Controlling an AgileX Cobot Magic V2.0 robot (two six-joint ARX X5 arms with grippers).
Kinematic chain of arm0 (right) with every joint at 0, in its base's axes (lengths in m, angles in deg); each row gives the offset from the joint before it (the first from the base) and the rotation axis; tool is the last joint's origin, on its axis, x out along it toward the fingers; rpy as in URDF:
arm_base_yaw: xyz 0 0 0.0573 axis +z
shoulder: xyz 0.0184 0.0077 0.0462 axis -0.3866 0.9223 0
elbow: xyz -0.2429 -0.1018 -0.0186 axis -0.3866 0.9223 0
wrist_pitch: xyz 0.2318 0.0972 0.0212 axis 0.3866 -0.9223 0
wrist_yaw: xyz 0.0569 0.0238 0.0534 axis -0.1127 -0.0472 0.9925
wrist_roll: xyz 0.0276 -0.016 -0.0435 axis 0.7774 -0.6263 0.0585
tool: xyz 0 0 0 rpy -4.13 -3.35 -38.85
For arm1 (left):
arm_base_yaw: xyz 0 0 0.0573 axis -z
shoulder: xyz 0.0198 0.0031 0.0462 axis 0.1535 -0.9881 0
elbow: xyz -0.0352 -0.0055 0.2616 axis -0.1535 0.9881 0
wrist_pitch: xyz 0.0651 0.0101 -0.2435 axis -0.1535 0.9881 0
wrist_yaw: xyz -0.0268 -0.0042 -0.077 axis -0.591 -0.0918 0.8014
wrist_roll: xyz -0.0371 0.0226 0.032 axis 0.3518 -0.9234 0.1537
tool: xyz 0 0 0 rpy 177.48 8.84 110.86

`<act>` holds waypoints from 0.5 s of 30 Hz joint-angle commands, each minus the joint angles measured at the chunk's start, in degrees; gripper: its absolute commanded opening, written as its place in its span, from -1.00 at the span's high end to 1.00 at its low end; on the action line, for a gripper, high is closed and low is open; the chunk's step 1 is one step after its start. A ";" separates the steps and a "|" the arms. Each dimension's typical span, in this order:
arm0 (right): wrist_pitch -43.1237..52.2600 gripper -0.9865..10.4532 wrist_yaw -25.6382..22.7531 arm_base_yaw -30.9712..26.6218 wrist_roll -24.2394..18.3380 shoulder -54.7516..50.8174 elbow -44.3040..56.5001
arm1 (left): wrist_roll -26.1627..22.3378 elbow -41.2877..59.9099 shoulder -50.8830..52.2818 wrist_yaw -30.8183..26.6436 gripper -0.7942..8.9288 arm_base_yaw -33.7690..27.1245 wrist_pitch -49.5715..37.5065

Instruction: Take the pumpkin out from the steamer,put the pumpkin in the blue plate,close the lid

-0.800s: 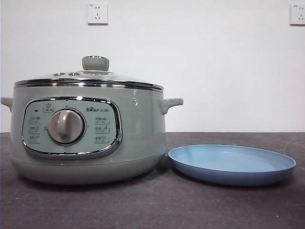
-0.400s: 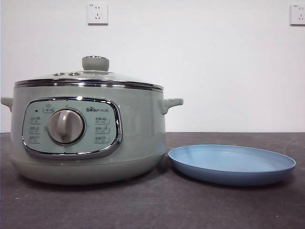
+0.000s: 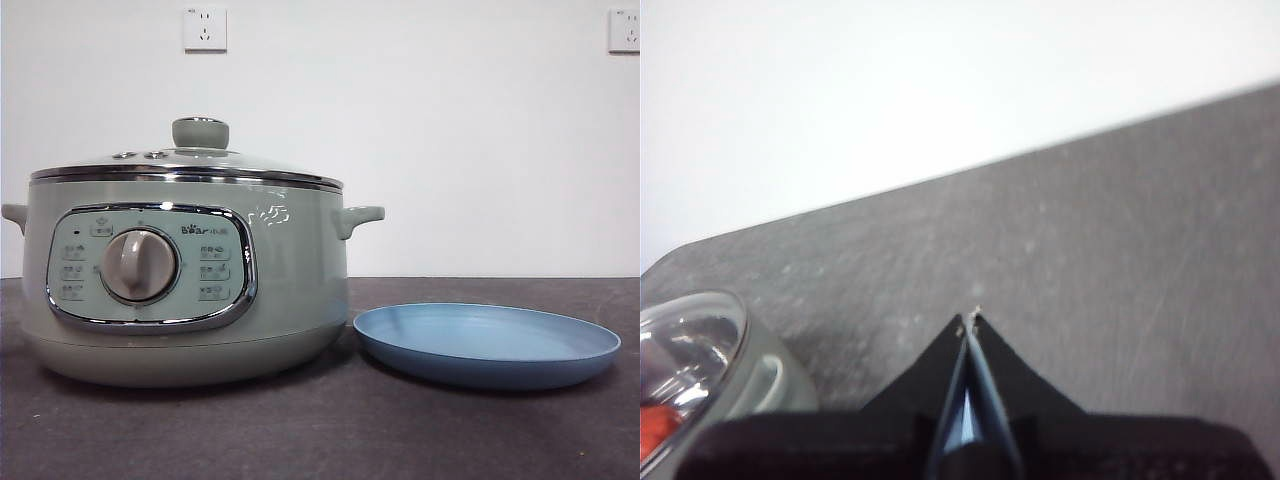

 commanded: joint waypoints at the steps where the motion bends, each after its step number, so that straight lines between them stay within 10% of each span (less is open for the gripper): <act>1: 0.44 0.83 -0.15 -0.02 -3.82 3.10 -4.11 | -2.73 -3.37 -3.04 2.49 0.85 -0.04 -1.11; 10: -6.49 0.81 9.42 -0.02 -9.97 17.20 -20.85 | -3.74 -16.06 -13.51 17.59 0.85 -0.04 1.42; 15: -10.97 0.29 10.97 0.00 -10.45 24.04 -28.06 | -6.34 -21.75 -16.94 21.27 0.83 -0.02 4.63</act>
